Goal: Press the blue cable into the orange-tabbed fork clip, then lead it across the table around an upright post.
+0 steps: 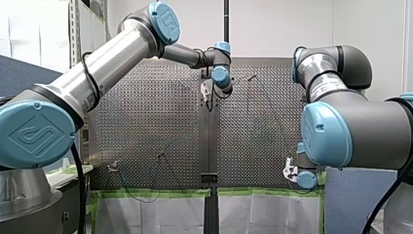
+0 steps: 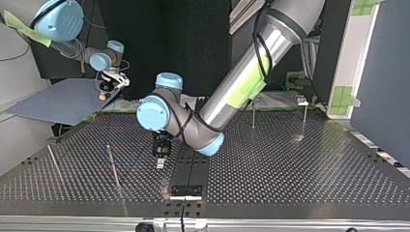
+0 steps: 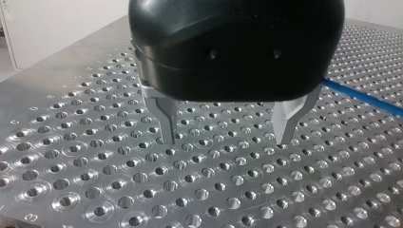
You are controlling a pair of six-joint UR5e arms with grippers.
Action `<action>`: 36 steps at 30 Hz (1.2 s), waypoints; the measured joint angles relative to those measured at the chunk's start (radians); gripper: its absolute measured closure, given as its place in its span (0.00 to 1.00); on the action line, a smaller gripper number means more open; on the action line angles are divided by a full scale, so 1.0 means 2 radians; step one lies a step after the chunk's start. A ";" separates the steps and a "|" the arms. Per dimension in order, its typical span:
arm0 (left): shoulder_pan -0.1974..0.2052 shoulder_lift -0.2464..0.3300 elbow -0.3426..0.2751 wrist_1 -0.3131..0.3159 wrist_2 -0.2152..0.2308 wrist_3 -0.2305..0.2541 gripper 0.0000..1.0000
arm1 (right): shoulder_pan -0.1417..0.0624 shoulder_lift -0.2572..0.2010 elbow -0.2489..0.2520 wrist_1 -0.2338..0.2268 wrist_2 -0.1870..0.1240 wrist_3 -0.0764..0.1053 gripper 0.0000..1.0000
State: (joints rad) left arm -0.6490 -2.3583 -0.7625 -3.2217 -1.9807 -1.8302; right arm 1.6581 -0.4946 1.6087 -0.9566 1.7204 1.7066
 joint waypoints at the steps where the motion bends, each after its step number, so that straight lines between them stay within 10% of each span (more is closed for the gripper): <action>1: 0.000 0.000 0.000 0.000 0.000 0.000 0.00 | -0.001 0.005 -0.001 -0.001 0.000 0.000 1.00; 15: -0.007 0.000 0.015 -0.039 -0.028 -0.015 0.00 | -0.015 0.047 -0.008 -0.002 0.000 -0.004 1.00; 36: -0.016 0.000 0.026 -0.147 0.019 -0.122 0.00 | -0.012 0.047 -0.019 0.003 -0.002 -0.022 1.00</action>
State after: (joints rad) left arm -0.6807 -2.3582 -0.7098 -3.5160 -1.9427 -2.0747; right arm 1.6348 -0.4004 1.5702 -0.9510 1.7168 1.6634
